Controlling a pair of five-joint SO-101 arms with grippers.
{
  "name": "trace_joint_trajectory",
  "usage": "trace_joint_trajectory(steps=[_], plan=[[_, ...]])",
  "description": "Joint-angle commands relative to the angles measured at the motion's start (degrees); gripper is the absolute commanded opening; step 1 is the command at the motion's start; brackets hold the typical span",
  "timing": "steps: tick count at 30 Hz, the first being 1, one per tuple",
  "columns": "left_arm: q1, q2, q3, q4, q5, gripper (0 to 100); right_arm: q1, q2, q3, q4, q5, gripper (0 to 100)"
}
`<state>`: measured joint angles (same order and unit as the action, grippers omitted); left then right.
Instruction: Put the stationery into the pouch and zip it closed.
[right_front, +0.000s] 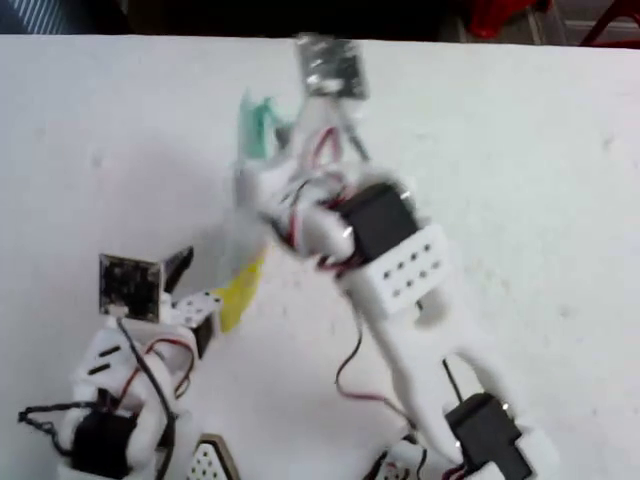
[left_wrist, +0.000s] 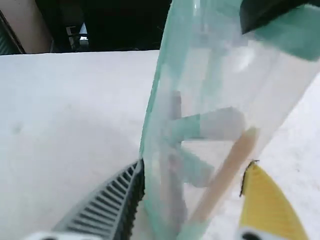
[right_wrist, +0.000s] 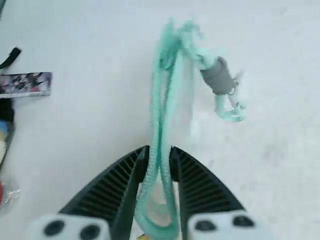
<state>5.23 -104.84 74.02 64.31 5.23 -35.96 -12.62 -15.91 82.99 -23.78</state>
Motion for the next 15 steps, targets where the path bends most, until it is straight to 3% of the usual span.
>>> trace_joint_trajectory(steps=[1, 8, 15], plan=[[0.2, 0.0, -4.8, 2.1, 0.7, 32, 5.1, -0.2, -2.3, 0.0, 12.9, 1.9], [0.2, 0.0, -4.7, 1.9, 0.7, 32, 5.8, -0.8, -2.6, 7.1, 49.4, 1.7], [-4.1, 0.0, -3.5, -0.7, 0.9, 32, 4.3, -0.6, -2.5, 13.1, 58.6, 1.7]])
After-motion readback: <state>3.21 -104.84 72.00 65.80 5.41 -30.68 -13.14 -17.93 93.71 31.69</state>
